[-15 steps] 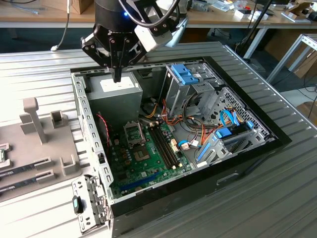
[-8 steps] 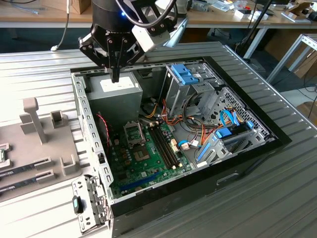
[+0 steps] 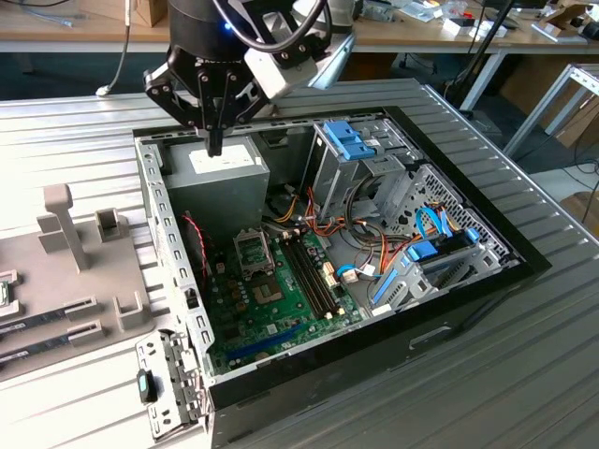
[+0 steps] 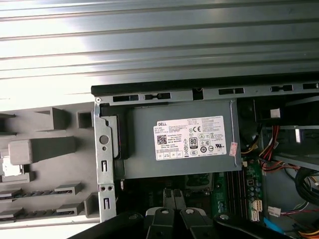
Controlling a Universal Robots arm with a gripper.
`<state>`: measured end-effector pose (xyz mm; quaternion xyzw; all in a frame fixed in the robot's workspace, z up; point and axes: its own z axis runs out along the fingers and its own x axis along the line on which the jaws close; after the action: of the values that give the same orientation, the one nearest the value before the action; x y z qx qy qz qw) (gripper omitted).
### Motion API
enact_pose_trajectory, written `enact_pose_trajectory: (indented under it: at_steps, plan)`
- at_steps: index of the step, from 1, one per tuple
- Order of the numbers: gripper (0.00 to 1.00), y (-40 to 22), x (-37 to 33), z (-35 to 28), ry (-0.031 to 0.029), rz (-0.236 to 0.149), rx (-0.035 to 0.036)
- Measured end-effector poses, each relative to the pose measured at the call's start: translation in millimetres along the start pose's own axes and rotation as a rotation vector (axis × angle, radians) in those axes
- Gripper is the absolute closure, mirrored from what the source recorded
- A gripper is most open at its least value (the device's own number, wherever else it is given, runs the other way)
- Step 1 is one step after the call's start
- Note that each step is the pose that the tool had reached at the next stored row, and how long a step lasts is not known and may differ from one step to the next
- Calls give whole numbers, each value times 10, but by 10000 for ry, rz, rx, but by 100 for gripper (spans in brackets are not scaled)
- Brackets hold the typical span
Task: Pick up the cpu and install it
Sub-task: 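Reach for the cpu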
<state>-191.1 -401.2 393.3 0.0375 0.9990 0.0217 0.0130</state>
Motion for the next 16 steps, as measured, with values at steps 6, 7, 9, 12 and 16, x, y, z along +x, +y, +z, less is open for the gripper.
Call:
enact_pose_trajectory:
  at_steps: [6, 7, 9, 12, 16]
  plan:
    - [89, -3, 38, -1, 0, 0, -1]
    - [89, -3, 43, -1, 0, 0, 0]
    - [89, -4, 52, -2, 0, 0, 0]
    - [89, -5, 68, -2, 0, 0, 0]
    - [89, -6, 85, -2, 0, 0, 0]
